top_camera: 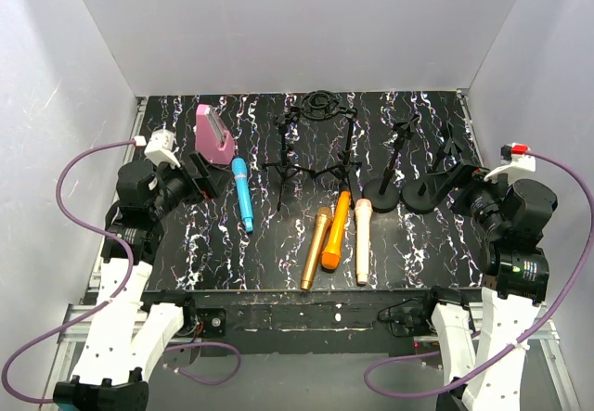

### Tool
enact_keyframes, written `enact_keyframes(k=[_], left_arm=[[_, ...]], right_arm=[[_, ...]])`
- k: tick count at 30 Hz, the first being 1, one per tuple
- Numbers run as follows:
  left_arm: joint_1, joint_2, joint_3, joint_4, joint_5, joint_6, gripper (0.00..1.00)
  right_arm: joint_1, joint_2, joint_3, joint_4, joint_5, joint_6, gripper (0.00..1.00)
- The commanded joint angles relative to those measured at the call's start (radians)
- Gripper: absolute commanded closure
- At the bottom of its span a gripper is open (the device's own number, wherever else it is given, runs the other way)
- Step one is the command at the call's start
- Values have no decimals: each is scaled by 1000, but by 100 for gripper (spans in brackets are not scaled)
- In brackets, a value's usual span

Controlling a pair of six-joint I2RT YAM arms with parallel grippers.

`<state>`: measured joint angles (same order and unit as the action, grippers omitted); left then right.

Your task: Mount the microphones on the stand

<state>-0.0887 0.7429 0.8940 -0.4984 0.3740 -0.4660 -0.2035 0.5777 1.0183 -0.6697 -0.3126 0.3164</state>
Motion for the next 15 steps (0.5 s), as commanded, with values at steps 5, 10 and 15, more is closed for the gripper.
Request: enact_keyframes(k=[5,10,15], left_arm=[[3,30,40,20,152,-30,2],[3,30,33,20,213,-14,2],[0,64,26,53,285,-63,2]], right_arm=[[-5,-7,-10,76,-98,-51,2],[-5,-7,-37,79,-359,-236,2],[-5,24,-40,-106,-745,-663,2]])
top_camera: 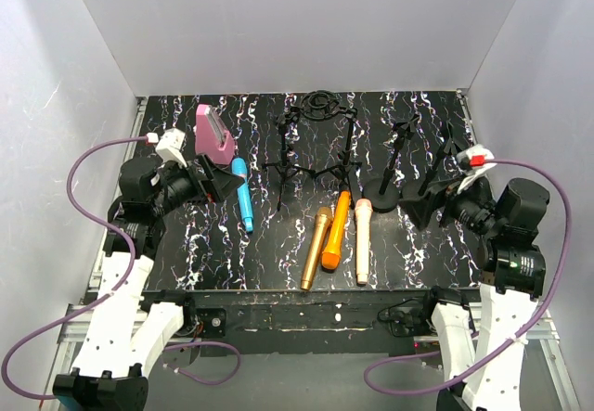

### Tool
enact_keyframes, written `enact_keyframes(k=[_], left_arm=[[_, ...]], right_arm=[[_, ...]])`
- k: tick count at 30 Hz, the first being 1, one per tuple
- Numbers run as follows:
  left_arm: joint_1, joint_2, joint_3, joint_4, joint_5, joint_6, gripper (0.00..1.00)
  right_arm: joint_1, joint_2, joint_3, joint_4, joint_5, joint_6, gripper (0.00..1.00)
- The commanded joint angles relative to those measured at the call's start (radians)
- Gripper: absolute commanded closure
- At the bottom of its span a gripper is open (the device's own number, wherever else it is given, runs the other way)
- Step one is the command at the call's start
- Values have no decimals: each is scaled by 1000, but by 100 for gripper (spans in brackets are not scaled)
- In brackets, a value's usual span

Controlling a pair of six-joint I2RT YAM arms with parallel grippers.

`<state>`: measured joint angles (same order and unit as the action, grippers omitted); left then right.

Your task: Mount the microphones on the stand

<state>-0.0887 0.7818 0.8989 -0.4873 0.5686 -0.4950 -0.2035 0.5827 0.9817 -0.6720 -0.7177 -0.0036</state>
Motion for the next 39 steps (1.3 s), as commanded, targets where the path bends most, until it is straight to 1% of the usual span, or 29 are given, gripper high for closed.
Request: enact_keyframes(k=[1,2,4,6,9,13,16,20,24,29,32,34,36,39], left_arm=[[-6,34,24,44,100,-40,2],[-17,40,31,46,91,-42,2],[-52,45,40,44,39,-34,2],[-112,56,51,49,-18,-22,2],[-202,117,69,65,-84,4,2],[-278,201,71,128,-159,27,2],[-312,241,40,263,-214,35,2],[-325,327,-6,473,-265,101,2],[-325,407,-75,749,-248,199,5],[-324,510,-144,1018,-227,306,6],[-319,608,-120,1069,-204,341,14],[-316,669,-94,1099,-168,339,21],[-312,717,-83,1148,-138,323,25],[-312,755,-94,1211,-150,309,28]], right_arm=[[-4,28,-14,-129,-373,-381,2],[-4,31,-37,-133,-399,-412,2],[-4,43,-98,-82,-430,-411,2],[-4,63,-164,-20,-463,-392,2],[-5,74,-244,41,-499,-389,2],[-5,88,-299,12,-534,-472,2],[-5,86,-321,19,-539,-504,2],[-5,91,-317,25,-539,-496,2],[-5,75,-322,22,-522,-503,2],[-7,63,-321,11,-511,-516,2],[-5,60,-318,5,-508,-521,2],[-5,60,-318,3,-508,-526,2],[-5,57,-316,0,-506,-529,2],[-5,58,-316,-1,-506,-530,2]])
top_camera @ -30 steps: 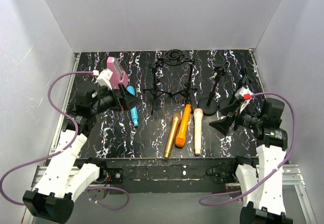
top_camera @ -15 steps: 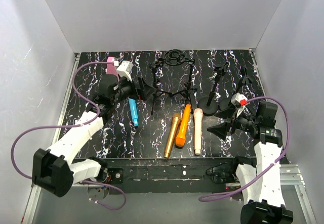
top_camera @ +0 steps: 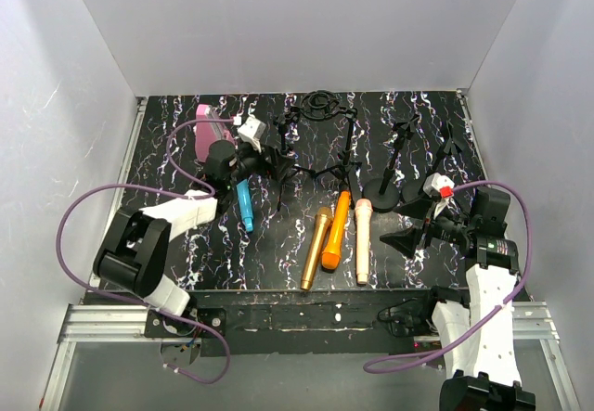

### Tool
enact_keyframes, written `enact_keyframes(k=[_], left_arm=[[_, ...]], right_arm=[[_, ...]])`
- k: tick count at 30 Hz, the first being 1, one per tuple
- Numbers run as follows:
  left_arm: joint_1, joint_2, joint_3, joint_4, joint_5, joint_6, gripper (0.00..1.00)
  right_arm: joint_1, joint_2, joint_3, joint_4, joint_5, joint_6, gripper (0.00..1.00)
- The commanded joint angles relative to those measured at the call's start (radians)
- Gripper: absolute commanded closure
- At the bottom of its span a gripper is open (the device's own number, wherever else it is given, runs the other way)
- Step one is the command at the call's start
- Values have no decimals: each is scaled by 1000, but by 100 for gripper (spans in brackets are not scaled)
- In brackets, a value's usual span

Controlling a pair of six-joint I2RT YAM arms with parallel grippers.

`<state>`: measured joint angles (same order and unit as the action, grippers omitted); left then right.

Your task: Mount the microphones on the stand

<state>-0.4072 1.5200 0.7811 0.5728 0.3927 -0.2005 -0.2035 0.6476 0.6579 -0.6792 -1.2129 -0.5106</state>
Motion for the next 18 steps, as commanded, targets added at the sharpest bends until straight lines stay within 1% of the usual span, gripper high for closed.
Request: enact_keyframes(k=[1,5,7,12,16,18], left_arm=[[7,23,20,176,15,15,29],[7,37,12,231,-24,29,35],[7,48,29,219,-37,42,43],[7,81,70,179,-63,93,50],[7,112,99,165,-51,105,58],[7,123,112,165,-51,108,67]], right_arm=[[-5,-6,8,6,-11,-23,2],[-5,-3,6,4,-14,-23,2],[-5,-2,6,6,-14,-25,2],[-5,-5,5,6,-11,-26,2],[-5,-3,3,6,-7,-28,2],[-5,-3,2,6,0,-29,2]])
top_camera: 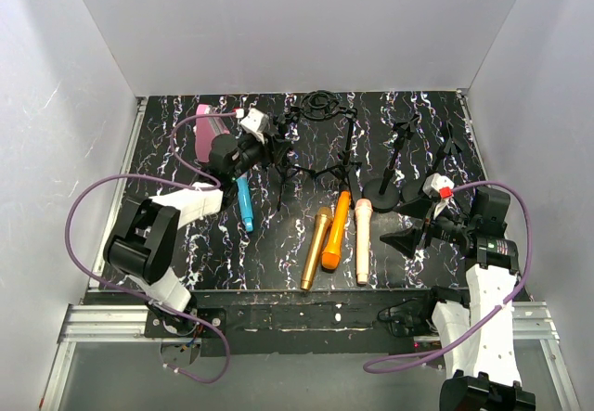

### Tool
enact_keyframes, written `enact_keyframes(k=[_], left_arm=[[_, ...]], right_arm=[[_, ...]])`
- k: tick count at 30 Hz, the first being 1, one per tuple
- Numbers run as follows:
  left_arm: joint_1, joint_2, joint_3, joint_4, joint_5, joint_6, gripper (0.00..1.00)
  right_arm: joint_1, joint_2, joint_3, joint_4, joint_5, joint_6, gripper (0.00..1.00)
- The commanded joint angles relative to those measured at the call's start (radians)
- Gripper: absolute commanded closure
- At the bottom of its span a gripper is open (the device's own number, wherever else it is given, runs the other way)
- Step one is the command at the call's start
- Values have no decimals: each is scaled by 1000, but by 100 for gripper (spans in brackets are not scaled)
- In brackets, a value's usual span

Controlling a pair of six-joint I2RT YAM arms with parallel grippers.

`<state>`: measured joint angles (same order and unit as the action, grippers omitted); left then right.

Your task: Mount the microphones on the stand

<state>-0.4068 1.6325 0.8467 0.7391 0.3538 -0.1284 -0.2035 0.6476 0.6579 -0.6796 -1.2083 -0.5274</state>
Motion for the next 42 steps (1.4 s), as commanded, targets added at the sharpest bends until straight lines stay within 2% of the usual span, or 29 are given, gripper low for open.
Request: enact_keyframes(k=[1,9,19,29,36,42], left_arm=[[6,15,52,-3,-9,38,72],[6,3,69,-33,23,75,100],[6,-189,-40,-124,155,98,100],[5,-424,-116,-332,261,124,100],[6,-525,-167,-461,375,179,100],[5,-560,-195,-561,412,248,100]], right_arm=[[-5,-2,0,6,-7,-13,2],[-5,-2,-1,6,1,-17,2],[-5,-8,-1,3,0,-20,2],[-5,-6,-3,-1,-13,-22,2],[-5,-16,-3,-9,-17,-28,2],[-5,-14,-4,-11,-23,-29,2]])
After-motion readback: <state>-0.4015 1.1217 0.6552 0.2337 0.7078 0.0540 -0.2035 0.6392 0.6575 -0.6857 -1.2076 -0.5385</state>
